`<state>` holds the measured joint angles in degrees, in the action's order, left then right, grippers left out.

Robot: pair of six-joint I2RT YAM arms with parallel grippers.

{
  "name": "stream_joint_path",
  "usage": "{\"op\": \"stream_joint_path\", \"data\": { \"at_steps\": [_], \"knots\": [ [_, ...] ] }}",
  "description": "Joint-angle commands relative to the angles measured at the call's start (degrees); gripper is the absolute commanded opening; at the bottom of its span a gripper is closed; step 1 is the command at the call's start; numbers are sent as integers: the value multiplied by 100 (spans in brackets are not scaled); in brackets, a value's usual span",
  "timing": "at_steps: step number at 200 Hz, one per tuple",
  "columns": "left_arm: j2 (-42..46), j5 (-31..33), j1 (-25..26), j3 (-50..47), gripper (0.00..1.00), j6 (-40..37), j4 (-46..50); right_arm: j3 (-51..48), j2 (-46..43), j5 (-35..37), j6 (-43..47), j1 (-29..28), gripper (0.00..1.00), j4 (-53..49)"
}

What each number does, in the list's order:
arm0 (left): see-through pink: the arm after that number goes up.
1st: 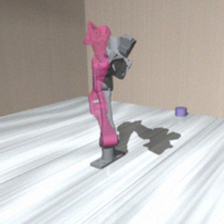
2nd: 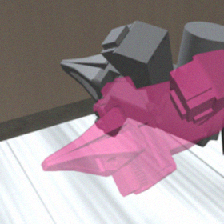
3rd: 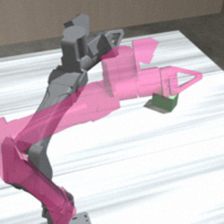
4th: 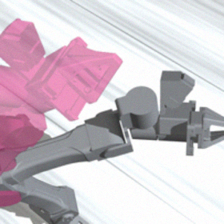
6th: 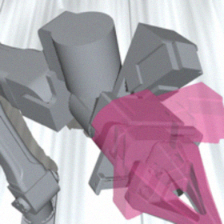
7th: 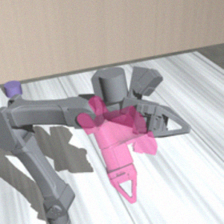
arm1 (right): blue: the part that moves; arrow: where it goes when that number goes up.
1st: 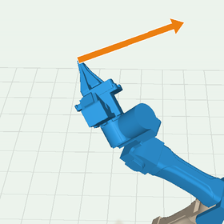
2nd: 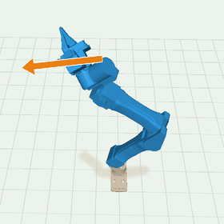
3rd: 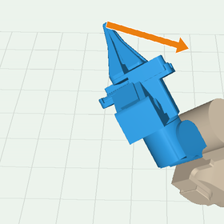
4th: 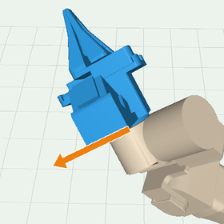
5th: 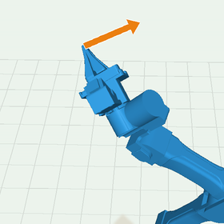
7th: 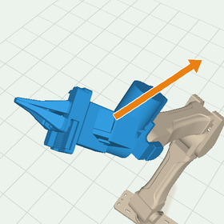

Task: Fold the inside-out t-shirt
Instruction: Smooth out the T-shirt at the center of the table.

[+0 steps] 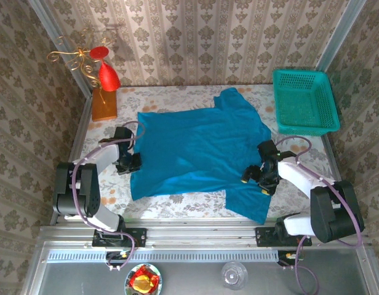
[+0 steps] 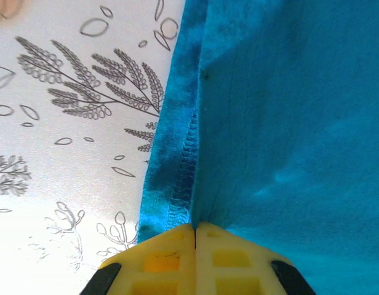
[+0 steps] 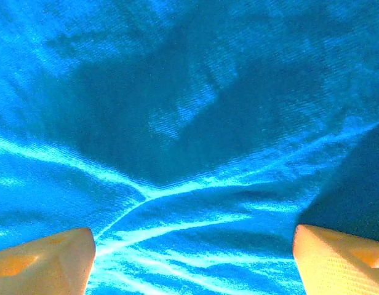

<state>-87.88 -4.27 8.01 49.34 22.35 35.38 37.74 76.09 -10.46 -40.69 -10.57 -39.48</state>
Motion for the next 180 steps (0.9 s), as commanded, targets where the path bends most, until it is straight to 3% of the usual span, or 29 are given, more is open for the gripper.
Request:
{"op": "stream_joint_path", "data": {
  "at_steps": [1, 77, 180],
  "knots": [
    [319, 262, -8, 196, 0, 22, 297, -104, -28, 219, -86, 24, 85, -204],
    [290, 252, -368, 406, 0, -124, 354, -194, 108, 346, -36, 28, 85, -238],
    [-862, 348, -455, 815, 2, -389, 286, -220, -57, 277, -41, 14, 84, -279]
  ]
}}
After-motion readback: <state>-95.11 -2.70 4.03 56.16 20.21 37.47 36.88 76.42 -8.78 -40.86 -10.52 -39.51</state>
